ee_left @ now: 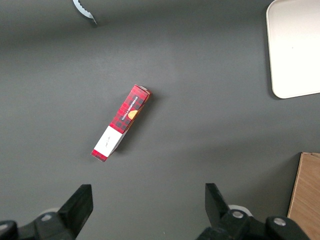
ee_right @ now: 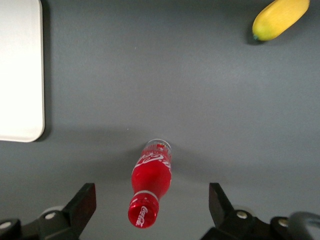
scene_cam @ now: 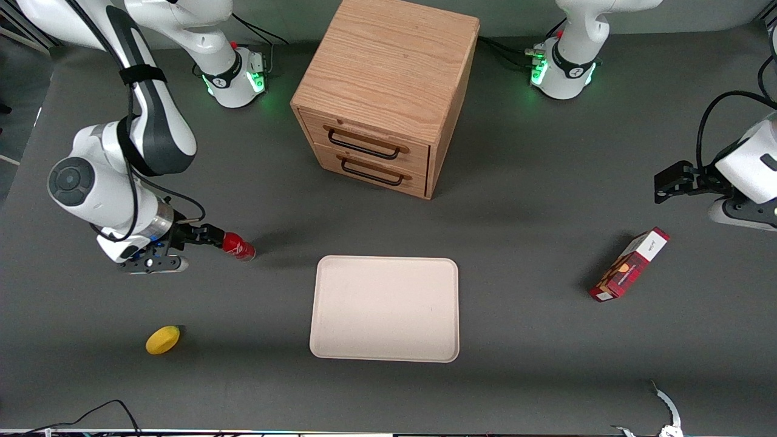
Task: Place coke bottle on tray
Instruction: 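Close the right gripper around the red bottle's body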
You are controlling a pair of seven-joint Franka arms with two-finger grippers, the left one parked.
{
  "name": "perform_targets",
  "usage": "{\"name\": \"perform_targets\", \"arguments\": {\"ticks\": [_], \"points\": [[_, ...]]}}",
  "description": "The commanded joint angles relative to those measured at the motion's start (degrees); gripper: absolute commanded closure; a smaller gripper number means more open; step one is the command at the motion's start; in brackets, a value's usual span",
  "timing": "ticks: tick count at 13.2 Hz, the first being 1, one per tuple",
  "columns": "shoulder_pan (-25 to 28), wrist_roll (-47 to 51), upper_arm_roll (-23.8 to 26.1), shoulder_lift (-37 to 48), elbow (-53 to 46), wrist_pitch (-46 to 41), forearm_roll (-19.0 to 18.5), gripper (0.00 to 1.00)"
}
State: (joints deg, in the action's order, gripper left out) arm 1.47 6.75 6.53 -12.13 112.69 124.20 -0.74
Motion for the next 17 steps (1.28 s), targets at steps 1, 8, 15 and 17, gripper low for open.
{"name": "perform_targets", "arguments": {"ticks": [1,8,15,17], "points": [[0.2,1.0,1.4,2.5,4.4,2.4,-3.0,0.0],[-0.1,0.5,2.6,2.6,7.9,3.5,-5.5,0.01],[-0.3,0.5,2.7,2.5,9.4,5.6,-6.1,0.57],[-0.2,0.5,2.7,2.6,9.3,5.6,-6.1,0.9]]}}
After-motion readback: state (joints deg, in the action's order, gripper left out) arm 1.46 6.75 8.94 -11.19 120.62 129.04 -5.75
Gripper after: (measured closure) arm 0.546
